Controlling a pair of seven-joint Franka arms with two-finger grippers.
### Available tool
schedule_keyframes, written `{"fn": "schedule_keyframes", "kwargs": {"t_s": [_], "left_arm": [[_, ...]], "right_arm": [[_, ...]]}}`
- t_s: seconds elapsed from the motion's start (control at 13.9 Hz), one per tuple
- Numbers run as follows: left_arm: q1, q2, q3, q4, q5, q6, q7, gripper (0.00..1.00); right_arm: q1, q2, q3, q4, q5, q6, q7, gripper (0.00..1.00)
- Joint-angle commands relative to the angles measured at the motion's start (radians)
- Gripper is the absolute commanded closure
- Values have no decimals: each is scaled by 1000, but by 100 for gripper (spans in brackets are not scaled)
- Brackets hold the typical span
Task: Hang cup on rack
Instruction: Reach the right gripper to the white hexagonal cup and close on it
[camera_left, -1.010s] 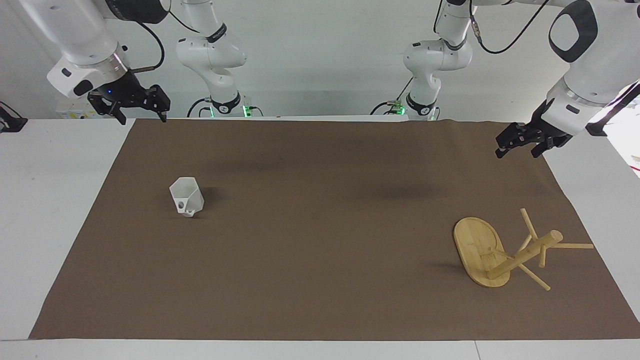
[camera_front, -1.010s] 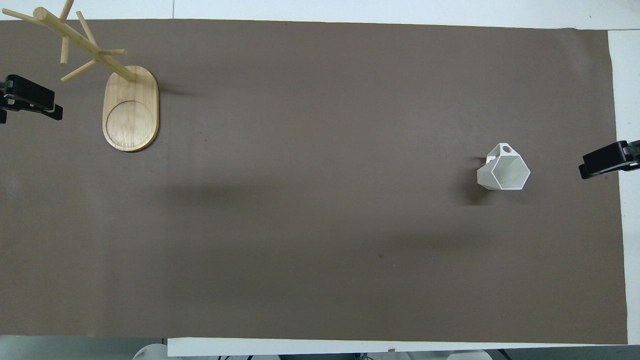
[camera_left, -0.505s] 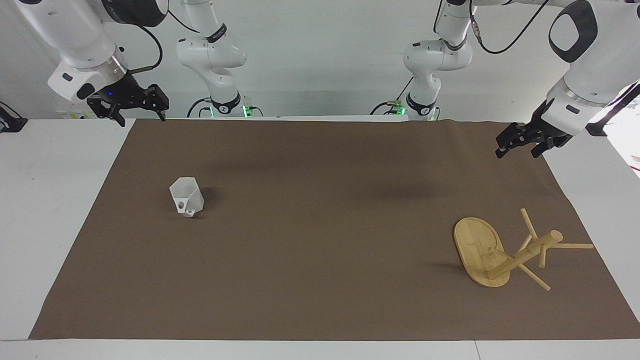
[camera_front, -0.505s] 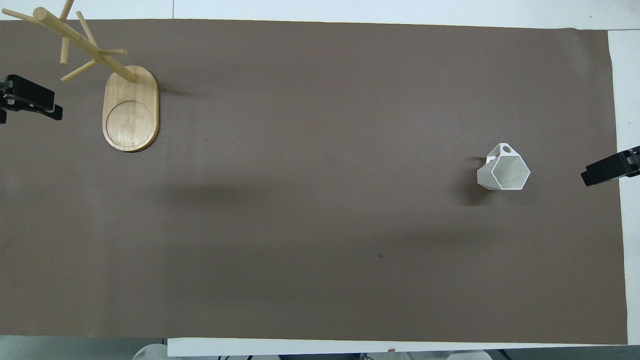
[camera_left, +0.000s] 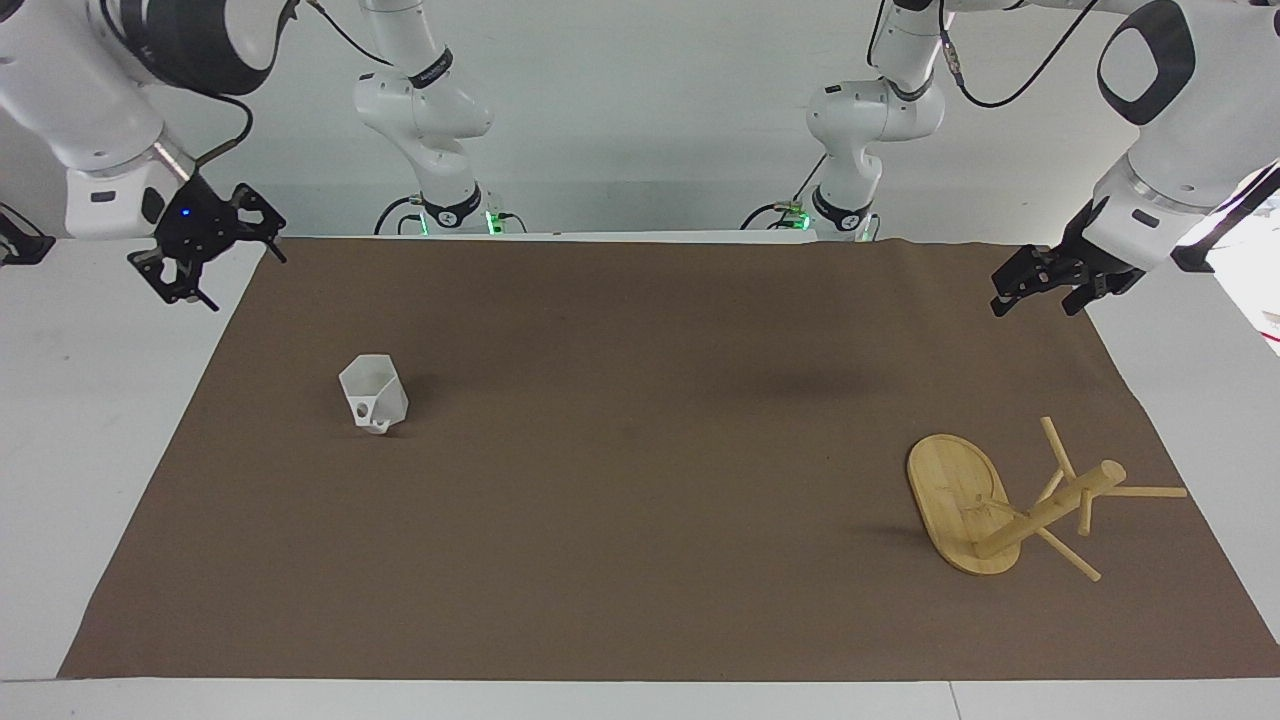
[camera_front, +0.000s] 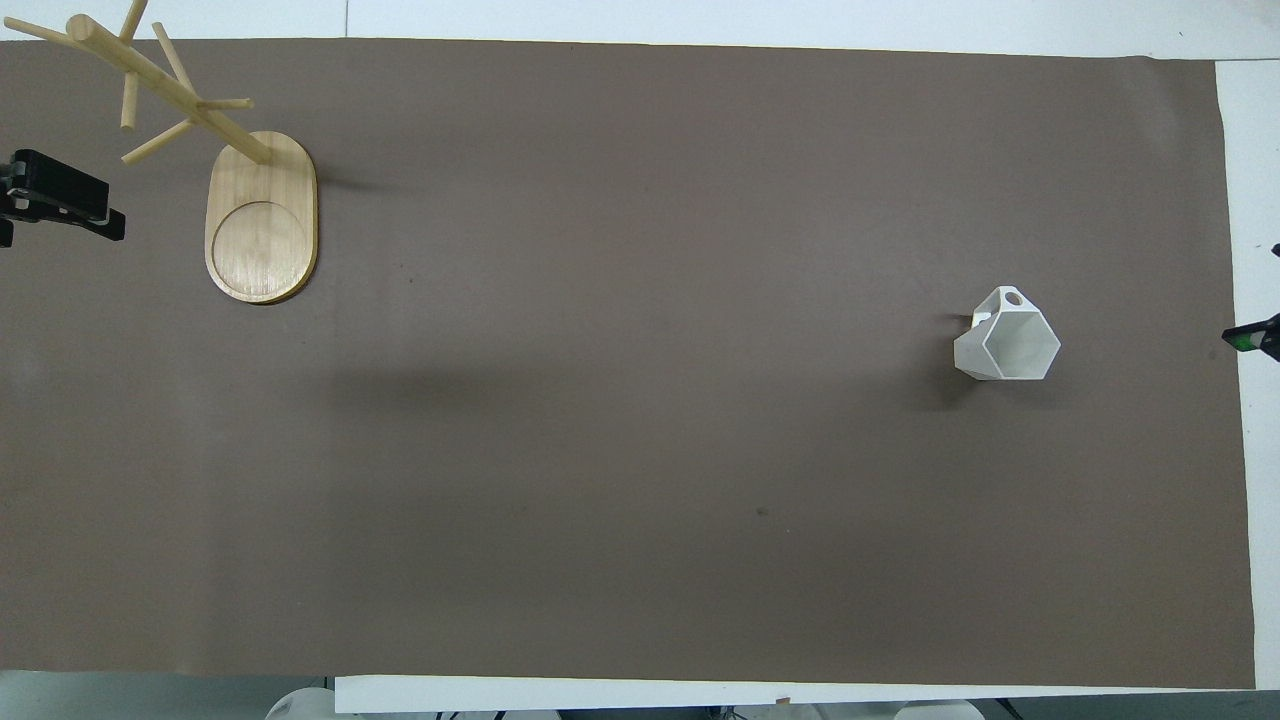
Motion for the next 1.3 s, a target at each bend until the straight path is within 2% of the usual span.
{"fn": "schedule_keyframes", "kwargs": {"t_s": [0.0,0.22,0.36,0.51,0.72,0.79,1.23], "left_arm": [[-4,-30,5,-34,4,-7,12,0],[-4,-30,3,-34,4,-7,12,0],[-4,-30,5,-34,4,-7,12,0],[-4,-30,5,-34,4,-7,12,0],[-4,-30,5,-34,4,-7,12,0],[-4,-30,5,-34,4,-7,12,0],[-4,-30,5,-34,4,-7,12,0]], "right_arm": [[-72,143,8,87,123,-11,-244,0],[-171,267,12,84,295,-23,-448,0],[-240,382,17,76,445,-37,-586,0],[-281,489,19,72,571,-76,-732,0],[-310,591,19,10,749,-132,-934,0],[-312,611,19,-19,798,-141,-1008,0],[-301,585,19,-135,816,-179,-1218,0]]}}
